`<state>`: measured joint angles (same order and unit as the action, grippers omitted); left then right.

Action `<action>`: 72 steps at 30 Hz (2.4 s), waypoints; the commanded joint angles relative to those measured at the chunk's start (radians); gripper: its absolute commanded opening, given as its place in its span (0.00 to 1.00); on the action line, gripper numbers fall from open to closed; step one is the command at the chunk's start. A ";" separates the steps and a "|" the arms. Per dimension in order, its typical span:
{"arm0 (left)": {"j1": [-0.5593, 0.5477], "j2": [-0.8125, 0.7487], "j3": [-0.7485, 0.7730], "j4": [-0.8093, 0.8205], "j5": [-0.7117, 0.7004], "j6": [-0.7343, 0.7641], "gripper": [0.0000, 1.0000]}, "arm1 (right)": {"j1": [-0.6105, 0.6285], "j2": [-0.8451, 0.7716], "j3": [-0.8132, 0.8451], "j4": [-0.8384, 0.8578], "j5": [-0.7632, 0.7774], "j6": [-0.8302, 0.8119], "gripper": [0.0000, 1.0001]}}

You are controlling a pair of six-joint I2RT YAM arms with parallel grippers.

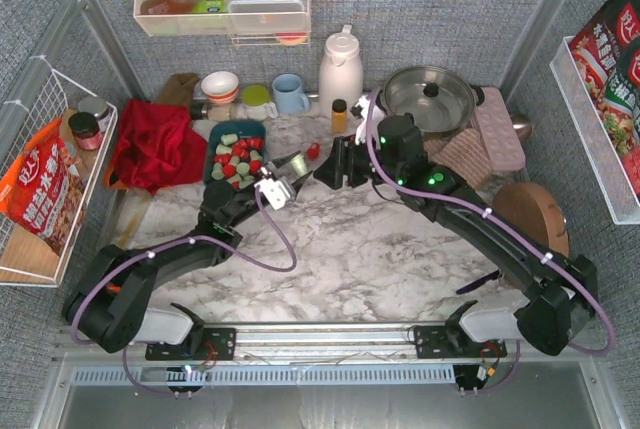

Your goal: Mix the coffee capsules in the storage basket

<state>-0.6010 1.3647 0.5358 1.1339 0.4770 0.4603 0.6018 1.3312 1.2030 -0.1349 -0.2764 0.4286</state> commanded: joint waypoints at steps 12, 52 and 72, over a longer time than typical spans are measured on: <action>0.252 0.108 0.065 0.070 -0.023 -0.283 0.00 | -0.010 0.183 0.095 -0.047 0.273 -0.241 0.69; 0.426 0.491 0.699 -0.930 -0.253 -0.456 0.79 | -0.089 1.188 0.971 -0.171 0.475 -0.006 0.55; 0.414 0.052 0.313 -0.568 -0.271 -0.515 0.99 | -0.091 1.205 0.996 -0.273 0.443 0.018 0.49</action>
<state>-0.1844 1.4391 0.8833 0.4309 0.2493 -0.0540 0.5102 2.5435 2.2089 -0.3683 0.1551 0.4347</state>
